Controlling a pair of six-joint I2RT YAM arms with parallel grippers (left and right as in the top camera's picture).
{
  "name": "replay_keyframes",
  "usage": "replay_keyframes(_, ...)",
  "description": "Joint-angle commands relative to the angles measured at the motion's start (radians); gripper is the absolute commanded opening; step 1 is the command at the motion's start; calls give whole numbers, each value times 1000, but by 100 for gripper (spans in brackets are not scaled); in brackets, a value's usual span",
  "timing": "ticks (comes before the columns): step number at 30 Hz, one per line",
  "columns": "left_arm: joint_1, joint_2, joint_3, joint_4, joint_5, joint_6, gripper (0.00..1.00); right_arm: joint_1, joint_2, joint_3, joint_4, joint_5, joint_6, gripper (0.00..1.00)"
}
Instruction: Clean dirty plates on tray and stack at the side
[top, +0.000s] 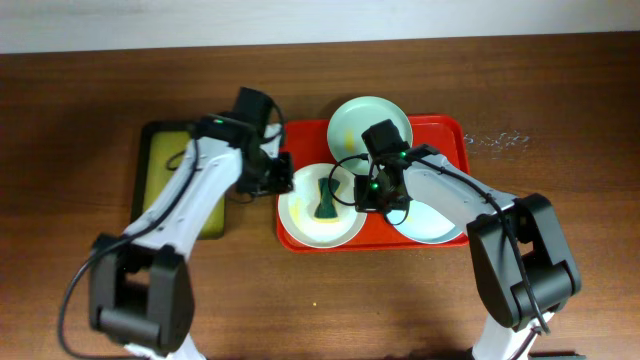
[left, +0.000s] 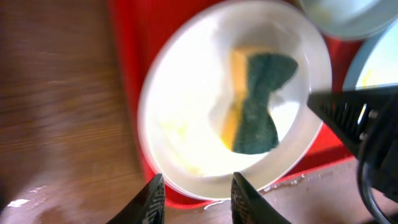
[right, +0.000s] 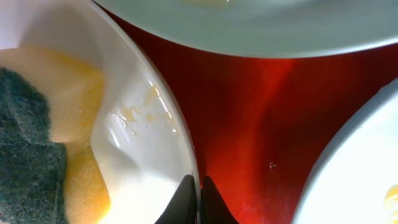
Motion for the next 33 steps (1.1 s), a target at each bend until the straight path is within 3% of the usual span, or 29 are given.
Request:
replay_keyframes(1, -26, 88, -8, 40, 196, 107, 32, 0, 17, -10, 20, 12, -6, 4)
replay_keyframes(6, -67, 210, -8, 113, 208, 103, 28, 0, 17, -10, 21, 9, -6, 4)
replay_keyframes(15, -139, 211, -6, 174, 204, 106, 27, 0, 17, -10, 25, 9, -6, 4)
replay_keyframes(18, -133, 209, 40, 124, 152, 137, 29, 0, 17, -10, 25, 9, -7, 4)
replay_keyframes(20, -128, 201, 124, 34, 39, 137, 30, 0, 17, -10, 25, 9, -7, 4)
replay_keyframes(24, -130, 202, 168, -4, 21, 136, 36, 0, 17, -10, 28, 9, -7, 4)
replay_keyframes(33, -214, 268, 108, 70, -12, 6, 37, 0, 17, -10, 31, 9, -7, 4)
